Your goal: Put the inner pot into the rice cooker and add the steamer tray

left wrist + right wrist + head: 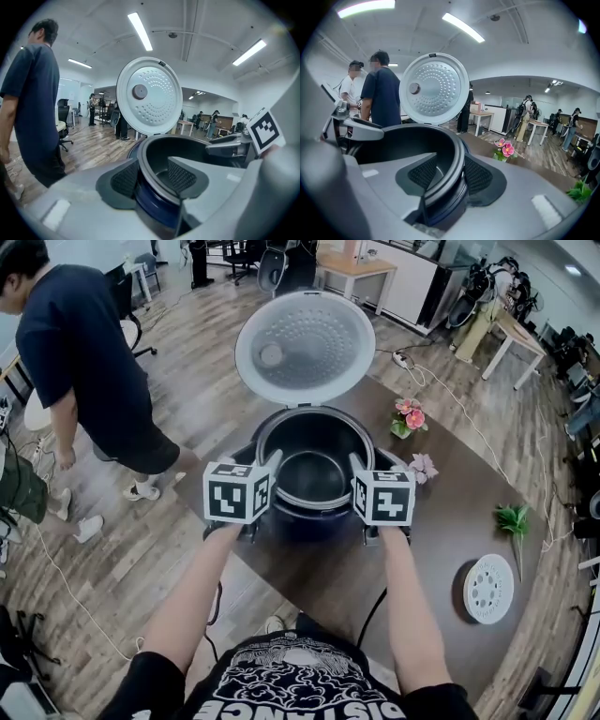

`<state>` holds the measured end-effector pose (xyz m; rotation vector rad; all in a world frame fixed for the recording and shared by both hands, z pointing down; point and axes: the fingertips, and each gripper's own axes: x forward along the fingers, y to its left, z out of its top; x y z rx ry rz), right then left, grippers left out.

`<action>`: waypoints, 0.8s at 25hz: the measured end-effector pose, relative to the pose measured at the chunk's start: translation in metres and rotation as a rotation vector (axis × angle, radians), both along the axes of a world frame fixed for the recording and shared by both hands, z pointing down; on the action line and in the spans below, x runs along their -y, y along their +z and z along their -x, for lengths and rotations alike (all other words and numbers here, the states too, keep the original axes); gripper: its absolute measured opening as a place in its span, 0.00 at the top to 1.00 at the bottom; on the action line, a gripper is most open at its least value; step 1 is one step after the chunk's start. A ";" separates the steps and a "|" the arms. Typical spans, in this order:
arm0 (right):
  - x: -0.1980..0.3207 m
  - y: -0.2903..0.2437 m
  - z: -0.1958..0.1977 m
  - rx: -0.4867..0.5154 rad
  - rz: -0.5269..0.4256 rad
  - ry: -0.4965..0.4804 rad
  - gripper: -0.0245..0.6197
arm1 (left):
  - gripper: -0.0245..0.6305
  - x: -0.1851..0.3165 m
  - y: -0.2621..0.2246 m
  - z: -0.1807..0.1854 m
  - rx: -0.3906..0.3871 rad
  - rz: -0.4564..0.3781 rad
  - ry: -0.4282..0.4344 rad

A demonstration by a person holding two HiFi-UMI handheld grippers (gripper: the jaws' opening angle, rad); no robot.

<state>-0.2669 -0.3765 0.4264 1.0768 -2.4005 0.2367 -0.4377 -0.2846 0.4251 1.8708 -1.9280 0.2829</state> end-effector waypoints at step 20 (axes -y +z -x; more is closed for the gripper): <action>-0.034 -0.047 -0.043 0.105 -0.051 0.092 0.66 | 0.65 -0.001 -0.059 -0.032 0.026 -0.109 0.123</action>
